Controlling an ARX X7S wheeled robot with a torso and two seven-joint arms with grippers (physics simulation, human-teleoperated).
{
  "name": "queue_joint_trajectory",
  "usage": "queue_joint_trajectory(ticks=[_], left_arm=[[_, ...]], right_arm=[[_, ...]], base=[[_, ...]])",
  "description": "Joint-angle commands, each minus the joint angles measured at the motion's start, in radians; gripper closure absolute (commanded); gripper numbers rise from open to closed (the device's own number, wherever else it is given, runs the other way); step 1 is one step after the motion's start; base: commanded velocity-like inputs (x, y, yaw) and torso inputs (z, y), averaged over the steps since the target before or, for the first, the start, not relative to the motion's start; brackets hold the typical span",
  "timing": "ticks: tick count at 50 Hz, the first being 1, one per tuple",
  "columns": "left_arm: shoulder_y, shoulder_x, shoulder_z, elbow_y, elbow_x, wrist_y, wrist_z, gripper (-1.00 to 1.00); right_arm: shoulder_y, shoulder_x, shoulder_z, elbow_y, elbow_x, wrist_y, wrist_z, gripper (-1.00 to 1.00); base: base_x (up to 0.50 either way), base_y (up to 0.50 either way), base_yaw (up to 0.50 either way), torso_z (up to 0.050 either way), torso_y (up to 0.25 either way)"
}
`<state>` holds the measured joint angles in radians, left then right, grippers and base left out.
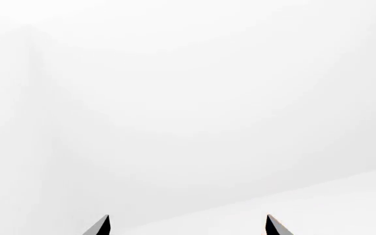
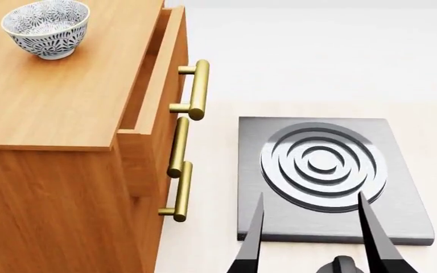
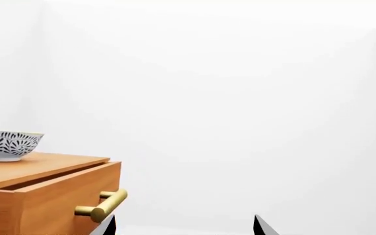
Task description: Pick the akita bowl on the wooden cabinet and place it on the plate.
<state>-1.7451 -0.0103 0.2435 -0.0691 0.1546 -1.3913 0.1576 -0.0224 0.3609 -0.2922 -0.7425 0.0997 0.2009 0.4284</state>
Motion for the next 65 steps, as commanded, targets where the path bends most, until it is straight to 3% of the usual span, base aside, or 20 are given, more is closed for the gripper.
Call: queue_joint_trajectory(ticks=[1,7,26,29,49,56,60,63,65], left_arm=[[-0.11,-0.007,0.002,-0.245,-0.086,0.088,-0.09,-1.0],[-0.152,-0.01,0.023,-0.358,-0.1,0.118,-0.113,-1.0],[-0.153,-0.026,0.026,-0.313,-0.163,0.092,-0.152,-1.0],[-0.161,-0.036,0.069,-0.298,-0.163,0.094,-0.14,-1.0],[-0.224,-0.012,0.086,-0.459,-0.201,0.185,-0.181,-1.0],[-0.254,-0.006,0.108,-0.579,-0.233,0.277,-0.168,-1.0],[-0.283,0.007,0.149,-0.738,-0.272,0.389,-0.185,-1.0],[-0.351,0.009,0.21,-0.934,-0.399,0.5,-0.223,-1.0],[-0.405,0.01,0.336,-1.085,-0.541,0.581,-0.278,-1.0]], right_arm=[[0.002,0.002,-0.003,0.007,0.003,-0.002,0.002,-1.0],[0.003,0.004,-0.005,0.004,0.003,0.0,0.004,-1.0],[0.007,0.009,-0.012,0.007,0.003,-0.002,0.007,-1.0],[0.007,0.01,-0.014,0.01,0.001,-0.003,0.007,-1.0],[0.01,0.014,-0.019,0.011,0.007,-0.006,0.009,-1.0],[0.011,0.013,-0.014,0.043,0.022,-0.033,0.005,-1.0],[0.013,0.014,-0.013,0.06,0.03,-0.045,0.0,-1.0],[0.008,0.017,-0.006,0.058,0.035,-0.051,0.001,-1.0],[0.009,0.017,-0.006,0.065,0.037,-0.058,0.0,-1.0]], base=[[0.0,0.0,0.0,0.0,0.0],[0.0,0.0,0.0,0.0,0.0],[0.0,0.0,0.0,0.0,-0.229],[0.0,0.0,0.0,0.0,0.0],[0.0,0.0,0.0,0.0,0.0],[0.0,0.0,0.0,0.0,0.0],[0.0,0.0,0.0,0.0,0.0],[0.0,0.0,0.0,0.0,0.0],[0.0,0.0,0.0,0.0,0.0]])
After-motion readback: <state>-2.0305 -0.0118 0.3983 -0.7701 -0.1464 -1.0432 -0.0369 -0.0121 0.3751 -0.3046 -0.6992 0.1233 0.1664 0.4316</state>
